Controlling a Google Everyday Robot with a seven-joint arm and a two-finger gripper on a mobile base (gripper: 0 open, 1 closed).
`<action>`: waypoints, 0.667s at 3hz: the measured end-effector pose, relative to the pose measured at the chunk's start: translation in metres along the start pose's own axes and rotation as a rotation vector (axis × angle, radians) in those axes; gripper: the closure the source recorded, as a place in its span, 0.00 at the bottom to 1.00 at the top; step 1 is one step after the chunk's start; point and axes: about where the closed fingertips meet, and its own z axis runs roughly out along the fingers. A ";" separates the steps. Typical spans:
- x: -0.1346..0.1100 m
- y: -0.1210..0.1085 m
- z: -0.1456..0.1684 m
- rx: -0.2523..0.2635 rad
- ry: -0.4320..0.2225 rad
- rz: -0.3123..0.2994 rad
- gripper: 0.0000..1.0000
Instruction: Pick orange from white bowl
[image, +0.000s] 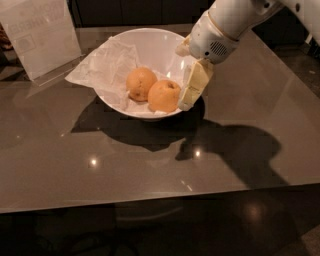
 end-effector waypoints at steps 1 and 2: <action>0.001 -0.001 0.002 -0.002 0.000 0.001 0.00; 0.007 -0.001 0.003 0.030 -0.030 0.037 0.00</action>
Offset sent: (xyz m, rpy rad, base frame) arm 0.0018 -0.0164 -0.0100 0.0899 -0.0279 -0.1199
